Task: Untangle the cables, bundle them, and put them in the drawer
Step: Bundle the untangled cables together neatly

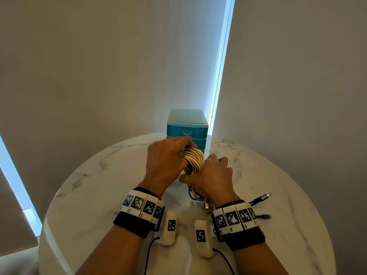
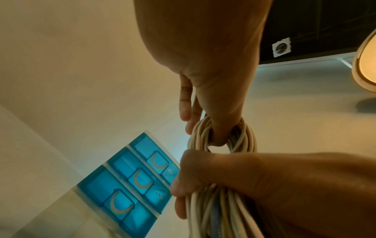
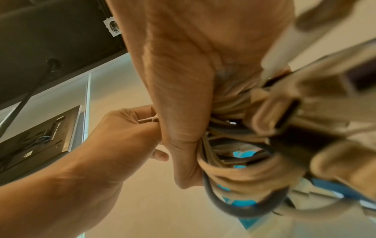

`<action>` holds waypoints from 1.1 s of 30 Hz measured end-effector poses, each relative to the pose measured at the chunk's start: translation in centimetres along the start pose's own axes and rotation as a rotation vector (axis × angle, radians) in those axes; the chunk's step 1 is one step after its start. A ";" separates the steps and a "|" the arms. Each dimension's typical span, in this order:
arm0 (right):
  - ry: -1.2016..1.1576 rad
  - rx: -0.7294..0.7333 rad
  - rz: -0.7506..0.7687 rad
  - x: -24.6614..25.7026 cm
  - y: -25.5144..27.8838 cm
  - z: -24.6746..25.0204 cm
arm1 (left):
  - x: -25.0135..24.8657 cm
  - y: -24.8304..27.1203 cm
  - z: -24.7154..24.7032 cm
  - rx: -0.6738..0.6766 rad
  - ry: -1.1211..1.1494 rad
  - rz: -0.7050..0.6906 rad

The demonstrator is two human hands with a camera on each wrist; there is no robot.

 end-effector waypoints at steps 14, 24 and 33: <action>0.162 -0.052 0.136 -0.2 -0.7 -0.6 | -2.9 -0.7 1.4 -0.045 -0.218 -0.199; -1.106 0.306 0.047 -1.6 -2.3 -1.7 | -1.4 -0.9 -0.7 0.074 0.387 0.316; -1.894 0.682 -0.022 -2.4 -2.7 -0.9 | -1.0 2.1 -6.4 0.364 0.915 0.909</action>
Point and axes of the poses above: each hand's wrist, its own y-axis away from the middle knuckle, its own z-axis out of the back of the hand, x = y × z, the point moved 6 cm from there along -y, towards the middle knuckle, and after that the axes turned 11 degrees about -z, right-handed, at the moved point
